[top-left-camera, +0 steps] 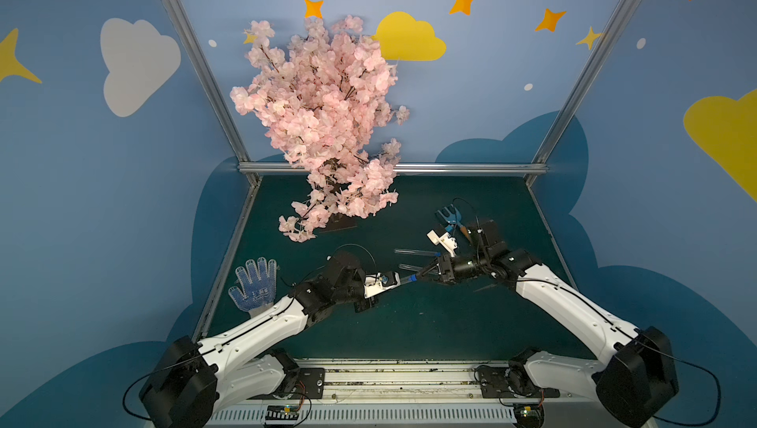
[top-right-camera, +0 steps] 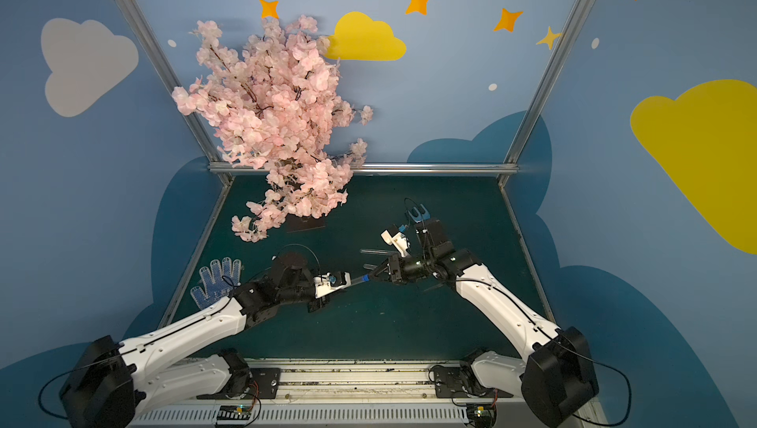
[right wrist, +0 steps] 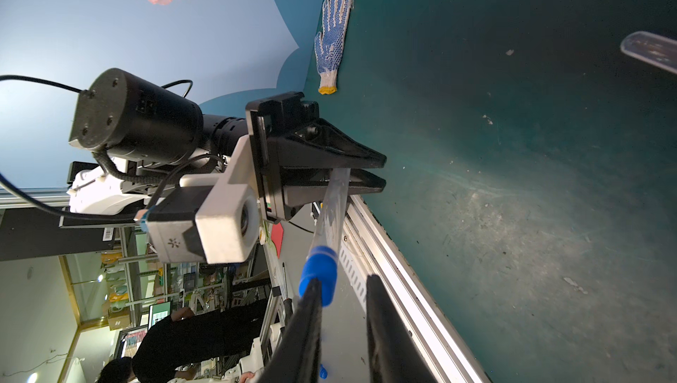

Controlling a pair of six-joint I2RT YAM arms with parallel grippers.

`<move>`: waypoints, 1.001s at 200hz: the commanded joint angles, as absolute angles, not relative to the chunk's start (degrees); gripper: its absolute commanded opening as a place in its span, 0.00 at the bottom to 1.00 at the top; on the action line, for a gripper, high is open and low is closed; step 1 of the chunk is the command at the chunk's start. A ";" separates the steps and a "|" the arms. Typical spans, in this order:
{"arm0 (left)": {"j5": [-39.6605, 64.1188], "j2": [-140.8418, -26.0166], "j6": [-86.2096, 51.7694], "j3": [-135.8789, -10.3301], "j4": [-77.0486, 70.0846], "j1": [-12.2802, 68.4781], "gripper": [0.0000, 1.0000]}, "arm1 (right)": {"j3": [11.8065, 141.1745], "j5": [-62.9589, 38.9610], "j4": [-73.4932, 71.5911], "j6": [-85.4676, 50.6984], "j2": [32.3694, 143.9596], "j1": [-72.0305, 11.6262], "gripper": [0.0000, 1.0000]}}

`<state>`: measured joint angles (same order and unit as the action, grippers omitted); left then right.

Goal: Insert stoppers into test tubes
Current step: Insert the stopper into the test tube.

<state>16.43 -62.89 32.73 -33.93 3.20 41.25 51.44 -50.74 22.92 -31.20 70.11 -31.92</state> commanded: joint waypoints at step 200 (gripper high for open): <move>22.57 -65.45 28.98 -44.49 -4.13 45.68 0.02 | 53.36 -48.48 14.17 -31.36 84.44 -42.71 0.14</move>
